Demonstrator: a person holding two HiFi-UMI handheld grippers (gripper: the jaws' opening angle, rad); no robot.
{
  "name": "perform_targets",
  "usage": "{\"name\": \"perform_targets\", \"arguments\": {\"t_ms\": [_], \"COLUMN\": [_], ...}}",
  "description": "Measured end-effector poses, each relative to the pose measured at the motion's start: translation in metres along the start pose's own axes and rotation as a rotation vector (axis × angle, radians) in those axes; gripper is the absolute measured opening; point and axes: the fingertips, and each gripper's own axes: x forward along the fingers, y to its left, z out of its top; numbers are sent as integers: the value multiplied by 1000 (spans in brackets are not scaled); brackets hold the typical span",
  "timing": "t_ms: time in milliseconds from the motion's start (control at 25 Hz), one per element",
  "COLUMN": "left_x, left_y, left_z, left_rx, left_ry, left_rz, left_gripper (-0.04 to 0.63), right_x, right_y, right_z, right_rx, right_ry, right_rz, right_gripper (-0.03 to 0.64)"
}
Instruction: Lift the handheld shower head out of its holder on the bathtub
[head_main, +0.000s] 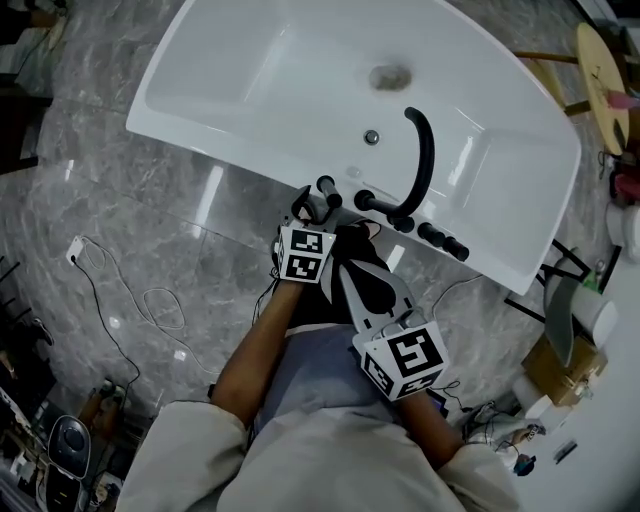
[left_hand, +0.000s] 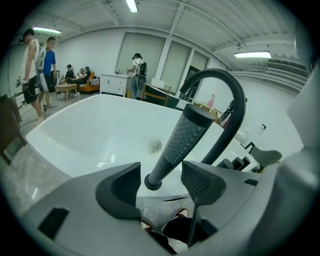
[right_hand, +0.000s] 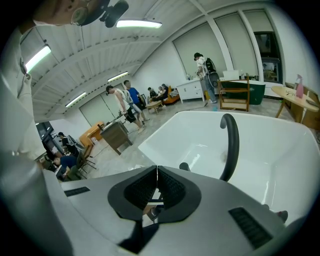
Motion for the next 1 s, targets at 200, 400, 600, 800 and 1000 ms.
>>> {"name": "perform_targets", "arguments": {"t_ms": [200, 400, 600, 800, 1000], "left_x": [13, 23, 31, 37, 42], "left_y": [3, 4, 6, 4, 4], "left_z": [-6, -9, -12, -9, -11], "left_rx": [3, 25, 17, 57, 76], "left_ry": [24, 32, 36, 40, 51], "left_rz": [-19, -27, -28, -25, -22], "left_gripper": [249, 249, 249, 249, 249], "right_x": [-1, 0, 0, 2, 2], "right_y": [-3, -4, -6, -7, -5], "right_z": [1, -4, -11, -13, -16], "right_rx": [2, 5, 15, 2, -1], "right_ry": [1, 12, 28, 39, 46], "right_rz": [-13, -12, -16, -19, -11], "right_gripper": [18, 18, 18, 18, 18]}}
